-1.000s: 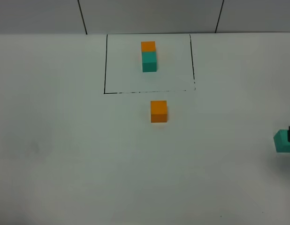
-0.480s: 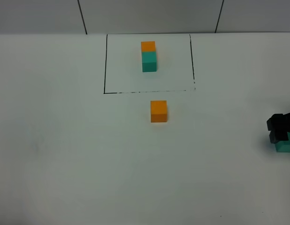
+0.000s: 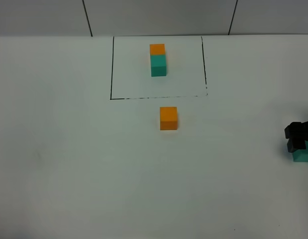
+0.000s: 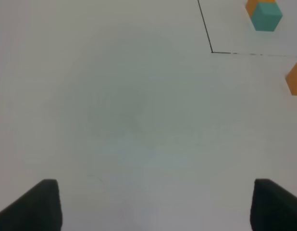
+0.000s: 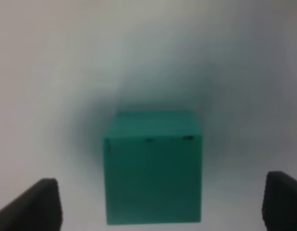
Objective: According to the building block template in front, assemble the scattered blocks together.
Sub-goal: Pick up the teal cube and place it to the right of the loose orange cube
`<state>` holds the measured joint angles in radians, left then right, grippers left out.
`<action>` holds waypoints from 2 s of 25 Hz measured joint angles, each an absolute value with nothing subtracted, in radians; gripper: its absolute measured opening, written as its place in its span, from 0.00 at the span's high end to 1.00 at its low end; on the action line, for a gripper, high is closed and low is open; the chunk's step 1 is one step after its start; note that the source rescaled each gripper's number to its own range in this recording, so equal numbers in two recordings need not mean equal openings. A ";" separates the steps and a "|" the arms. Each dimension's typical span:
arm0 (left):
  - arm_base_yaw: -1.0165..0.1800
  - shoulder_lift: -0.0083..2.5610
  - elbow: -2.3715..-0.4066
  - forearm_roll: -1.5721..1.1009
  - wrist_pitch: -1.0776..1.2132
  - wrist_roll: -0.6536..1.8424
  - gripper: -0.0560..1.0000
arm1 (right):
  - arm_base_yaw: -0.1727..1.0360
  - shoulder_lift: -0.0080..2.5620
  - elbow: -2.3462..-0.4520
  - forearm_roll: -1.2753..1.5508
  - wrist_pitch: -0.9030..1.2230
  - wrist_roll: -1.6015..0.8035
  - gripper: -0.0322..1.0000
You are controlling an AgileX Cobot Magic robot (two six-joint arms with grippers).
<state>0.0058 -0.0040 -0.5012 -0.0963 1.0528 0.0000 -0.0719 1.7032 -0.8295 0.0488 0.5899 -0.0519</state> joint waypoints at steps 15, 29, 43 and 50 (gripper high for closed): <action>0.006 -0.004 -0.501 -0.096 1.053 0.000 0.31 | -0.082 1.801 -0.830 0.147 0.565 -0.139 0.81; 0.006 -0.005 -0.501 -0.096 1.053 0.000 0.31 | 0.173 1.816 -1.114 -0.009 0.814 -0.638 0.95; 0.006 -0.005 -0.501 -0.096 1.053 0.000 0.31 | 0.415 2.125 -1.580 0.011 1.012 -1.100 0.95; 0.006 -0.005 -0.501 -0.096 1.053 0.000 0.31 | 0.422 2.198 -1.658 0.047 1.045 -1.123 0.95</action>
